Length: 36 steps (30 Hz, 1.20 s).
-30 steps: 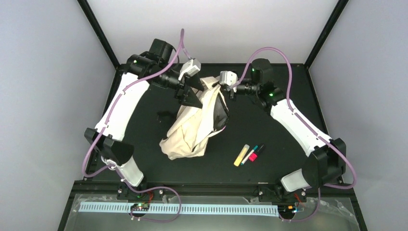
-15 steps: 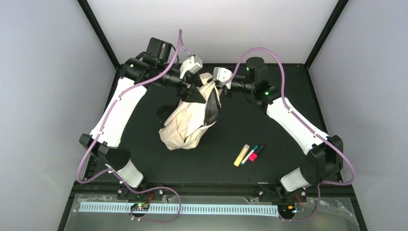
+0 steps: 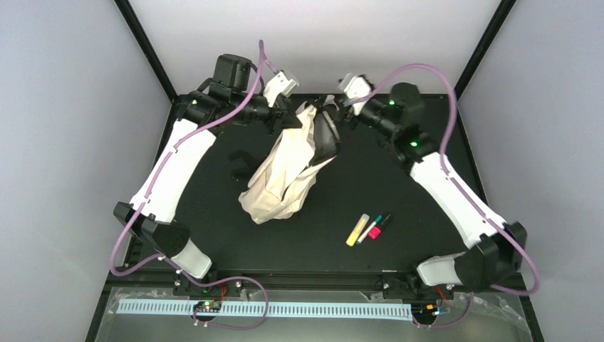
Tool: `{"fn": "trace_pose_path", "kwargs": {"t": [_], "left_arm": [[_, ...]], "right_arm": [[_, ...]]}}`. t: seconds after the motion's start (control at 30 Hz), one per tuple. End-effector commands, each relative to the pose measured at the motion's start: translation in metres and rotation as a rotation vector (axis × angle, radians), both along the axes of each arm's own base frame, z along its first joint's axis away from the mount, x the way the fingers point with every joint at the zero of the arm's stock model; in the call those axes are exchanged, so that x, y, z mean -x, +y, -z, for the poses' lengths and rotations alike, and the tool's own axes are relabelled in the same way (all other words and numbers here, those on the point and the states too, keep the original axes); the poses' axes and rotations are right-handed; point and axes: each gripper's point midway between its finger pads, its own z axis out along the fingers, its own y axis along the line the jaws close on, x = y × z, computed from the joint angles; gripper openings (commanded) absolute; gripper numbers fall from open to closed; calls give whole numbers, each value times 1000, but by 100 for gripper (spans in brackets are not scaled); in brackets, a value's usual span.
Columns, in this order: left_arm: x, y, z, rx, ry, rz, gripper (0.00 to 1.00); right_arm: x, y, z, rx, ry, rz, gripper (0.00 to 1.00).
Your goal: Pack the student bag
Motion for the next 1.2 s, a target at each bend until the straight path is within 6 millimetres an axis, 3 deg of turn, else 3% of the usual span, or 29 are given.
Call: {"fn": "trace_pose_path", "kwargs": {"t": [0.0,0.1,0.17,0.27,0.33,0.43,0.57,0.67,0.8,1.03,1.17], "left_arm": [[-23,20,-75,82,-217,-220,2],[-28,25,-81,90,-234,-259,2],[-31,24,-77,95,-212,-269,2],[-34,22,-75,115,-180,-280,1],[-36,21,-77,134,-166,-286,2],[-35,19,-83,157,-161,-280,2],[-34,18,-84,167,-155,-272,2],[-34,17,-83,170,-141,-271,2],[-32,16,-84,179,-138,-265,2],[-32,15,-82,176,-135,-262,2],[-33,15,-82,177,-130,-261,2]], "right_arm": [[14,-65,-88,-275,-41,187,79],[31,-77,-100,-340,41,188,80],[49,-67,-103,-378,173,89,77],[72,-46,-105,-493,440,-102,64],[67,-39,-87,-598,686,-101,55],[59,-41,-43,-699,963,6,52],[75,-43,-23,-705,1003,75,51],[74,-46,0,-680,1037,131,51],[78,-29,21,-645,1143,57,56],[83,-11,15,-641,1165,-78,56],[85,0,19,-613,1192,-106,40]]}}
